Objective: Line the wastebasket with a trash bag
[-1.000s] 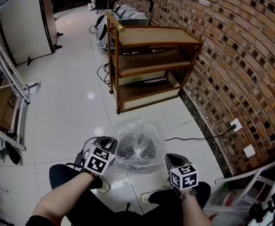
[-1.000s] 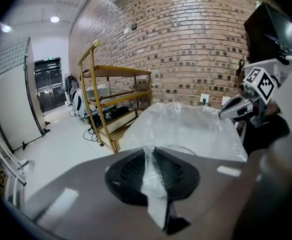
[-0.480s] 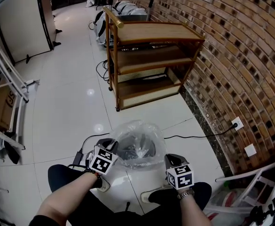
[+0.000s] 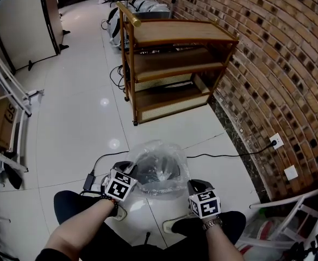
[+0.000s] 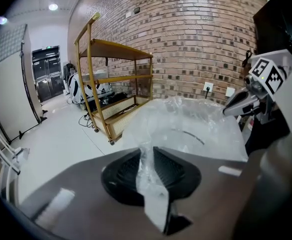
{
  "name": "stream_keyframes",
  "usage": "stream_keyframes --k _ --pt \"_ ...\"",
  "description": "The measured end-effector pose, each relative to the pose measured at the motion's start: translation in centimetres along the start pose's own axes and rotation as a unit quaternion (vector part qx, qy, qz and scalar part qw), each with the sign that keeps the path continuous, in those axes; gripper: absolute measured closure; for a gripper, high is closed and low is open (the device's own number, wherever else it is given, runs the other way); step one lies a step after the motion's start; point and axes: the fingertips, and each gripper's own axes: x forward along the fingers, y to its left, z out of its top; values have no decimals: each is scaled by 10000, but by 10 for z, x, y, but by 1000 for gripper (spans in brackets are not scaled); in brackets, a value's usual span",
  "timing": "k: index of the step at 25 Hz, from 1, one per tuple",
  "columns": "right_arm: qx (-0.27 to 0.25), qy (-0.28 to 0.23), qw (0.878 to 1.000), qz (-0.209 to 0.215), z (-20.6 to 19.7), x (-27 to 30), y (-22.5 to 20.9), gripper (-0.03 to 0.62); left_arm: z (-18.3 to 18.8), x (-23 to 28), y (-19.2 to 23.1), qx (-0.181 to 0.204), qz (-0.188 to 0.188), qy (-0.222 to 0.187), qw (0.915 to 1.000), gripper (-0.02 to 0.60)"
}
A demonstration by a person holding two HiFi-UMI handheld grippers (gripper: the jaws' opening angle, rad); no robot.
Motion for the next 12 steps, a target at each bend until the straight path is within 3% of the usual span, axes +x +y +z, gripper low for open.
stream_keyframes --k 6,12 --pt "40 -238 9997 -34 17 -20 -8 592 17 -17 -2 53 -35 -346 9994 537" --pt "-192 -359 9991 -99 22 -38 -6 592 19 -38 -11 354 -48 -563 9978 537"
